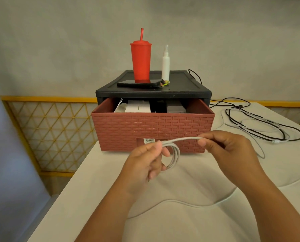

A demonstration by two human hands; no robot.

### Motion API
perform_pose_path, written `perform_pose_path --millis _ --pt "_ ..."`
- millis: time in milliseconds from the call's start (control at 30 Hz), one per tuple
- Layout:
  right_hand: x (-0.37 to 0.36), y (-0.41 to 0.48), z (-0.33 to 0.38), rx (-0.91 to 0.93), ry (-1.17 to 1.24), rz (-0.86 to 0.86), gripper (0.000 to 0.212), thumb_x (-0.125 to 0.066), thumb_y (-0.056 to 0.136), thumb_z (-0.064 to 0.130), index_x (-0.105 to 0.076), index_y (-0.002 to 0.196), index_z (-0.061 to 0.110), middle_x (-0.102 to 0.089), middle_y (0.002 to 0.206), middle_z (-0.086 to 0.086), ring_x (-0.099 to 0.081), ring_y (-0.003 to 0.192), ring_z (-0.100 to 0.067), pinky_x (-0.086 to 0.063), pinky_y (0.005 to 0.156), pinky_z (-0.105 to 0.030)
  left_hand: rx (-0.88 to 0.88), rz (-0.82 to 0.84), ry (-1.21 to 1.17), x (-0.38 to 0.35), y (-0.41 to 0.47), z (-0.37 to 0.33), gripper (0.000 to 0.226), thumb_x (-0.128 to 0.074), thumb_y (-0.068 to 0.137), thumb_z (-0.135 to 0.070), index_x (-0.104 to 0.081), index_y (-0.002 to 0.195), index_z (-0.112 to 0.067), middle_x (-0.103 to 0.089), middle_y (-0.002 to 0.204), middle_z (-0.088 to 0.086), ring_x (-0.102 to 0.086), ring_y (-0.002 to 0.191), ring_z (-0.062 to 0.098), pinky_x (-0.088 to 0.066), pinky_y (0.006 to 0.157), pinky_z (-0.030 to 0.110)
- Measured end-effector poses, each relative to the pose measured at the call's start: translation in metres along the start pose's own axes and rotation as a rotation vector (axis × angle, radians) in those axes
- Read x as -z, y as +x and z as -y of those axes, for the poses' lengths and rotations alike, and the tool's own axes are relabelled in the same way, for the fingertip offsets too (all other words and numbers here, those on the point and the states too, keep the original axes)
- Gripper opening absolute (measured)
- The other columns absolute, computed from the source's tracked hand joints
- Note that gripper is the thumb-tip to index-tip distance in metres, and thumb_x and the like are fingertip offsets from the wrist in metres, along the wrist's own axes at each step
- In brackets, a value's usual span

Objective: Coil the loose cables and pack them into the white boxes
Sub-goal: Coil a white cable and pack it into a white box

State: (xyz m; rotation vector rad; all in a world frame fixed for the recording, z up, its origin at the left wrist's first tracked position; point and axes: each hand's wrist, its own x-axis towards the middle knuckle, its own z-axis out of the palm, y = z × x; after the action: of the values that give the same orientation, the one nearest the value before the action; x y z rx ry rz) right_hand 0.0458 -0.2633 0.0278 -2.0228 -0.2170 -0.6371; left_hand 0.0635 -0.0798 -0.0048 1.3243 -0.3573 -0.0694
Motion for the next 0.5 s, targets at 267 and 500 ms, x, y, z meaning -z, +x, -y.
perform_pose_path --millis 267,500 --pt "-0.023 -0.001 -0.017 -0.065 -0.1 0.062 0.02 -0.064 0.085 0.013 -0.07 0.075 0.028 -0.059 0.072 0.005 -0.053 0.069 -0.005 -0.035 0.063 -0.004 0.266 0.01 -0.513 0.002 0.003 -0.003 0.032 -0.049 0.078 -0.036 -0.052 0.055 -0.014 -0.024 0.037 -0.008 -0.026 0.028 0.005 -0.048 0.056 0.023" --pt "-0.029 -0.003 -0.004 -0.51 0.765 0.122 0.016 -0.052 0.089 0.004 -0.066 0.081 0.008 -0.057 0.058 0.0 -0.053 0.05 -0.005 -0.05 0.053 -0.014 0.354 0.091 -0.64 -0.009 0.001 -0.003 0.036 -0.046 0.08 -0.036 -0.05 0.051 -0.014 -0.025 0.036 -0.007 -0.027 0.027 0.006 -0.05 0.052 0.022"
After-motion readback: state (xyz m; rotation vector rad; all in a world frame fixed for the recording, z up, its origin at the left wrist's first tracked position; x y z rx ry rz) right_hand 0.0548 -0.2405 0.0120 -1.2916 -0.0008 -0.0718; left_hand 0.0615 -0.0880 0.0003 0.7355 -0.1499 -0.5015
